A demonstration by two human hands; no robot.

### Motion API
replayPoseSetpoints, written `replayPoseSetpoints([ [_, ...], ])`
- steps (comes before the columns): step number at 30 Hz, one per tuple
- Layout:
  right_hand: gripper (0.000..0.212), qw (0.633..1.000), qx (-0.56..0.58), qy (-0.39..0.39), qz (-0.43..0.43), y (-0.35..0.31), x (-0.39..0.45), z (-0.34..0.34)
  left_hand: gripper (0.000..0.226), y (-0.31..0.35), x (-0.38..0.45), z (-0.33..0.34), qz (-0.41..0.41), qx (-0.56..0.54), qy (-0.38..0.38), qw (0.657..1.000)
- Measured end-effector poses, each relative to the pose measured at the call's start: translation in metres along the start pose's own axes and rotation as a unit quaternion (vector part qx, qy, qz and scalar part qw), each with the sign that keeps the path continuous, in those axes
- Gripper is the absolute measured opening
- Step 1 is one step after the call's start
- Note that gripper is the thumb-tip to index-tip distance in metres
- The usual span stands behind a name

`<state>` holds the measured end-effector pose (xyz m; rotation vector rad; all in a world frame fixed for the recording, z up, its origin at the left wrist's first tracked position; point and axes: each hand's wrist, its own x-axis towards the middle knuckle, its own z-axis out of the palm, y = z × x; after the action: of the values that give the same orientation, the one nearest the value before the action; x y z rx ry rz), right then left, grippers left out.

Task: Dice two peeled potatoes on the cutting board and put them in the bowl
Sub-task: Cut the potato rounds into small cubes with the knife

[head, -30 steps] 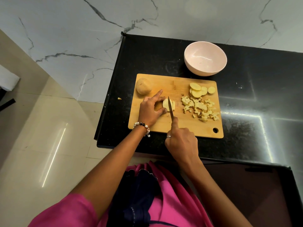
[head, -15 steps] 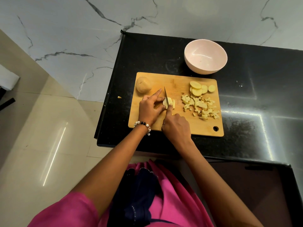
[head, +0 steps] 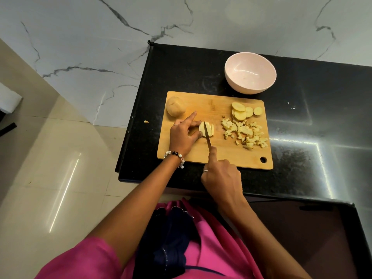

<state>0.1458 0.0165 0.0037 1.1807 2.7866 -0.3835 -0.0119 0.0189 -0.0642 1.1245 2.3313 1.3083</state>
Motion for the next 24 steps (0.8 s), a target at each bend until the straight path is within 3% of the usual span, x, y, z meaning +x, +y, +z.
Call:
replayPoseSetpoints([
  [14, 0.059, 0.999, -0.037, 0.023, -0.025, -0.011, 0.045, 0.012, 0.057, 0.002, 0.000, 0.001, -0.007, -0.009, 0.048, 0.999],
  [24, 0.068, 0.997, -0.009, -0.070, -0.007, -0.003, -0.003, 0.003, 0.059, 0.005, -0.002, 0.002, -0.013, 0.009, 0.045, 0.999],
])
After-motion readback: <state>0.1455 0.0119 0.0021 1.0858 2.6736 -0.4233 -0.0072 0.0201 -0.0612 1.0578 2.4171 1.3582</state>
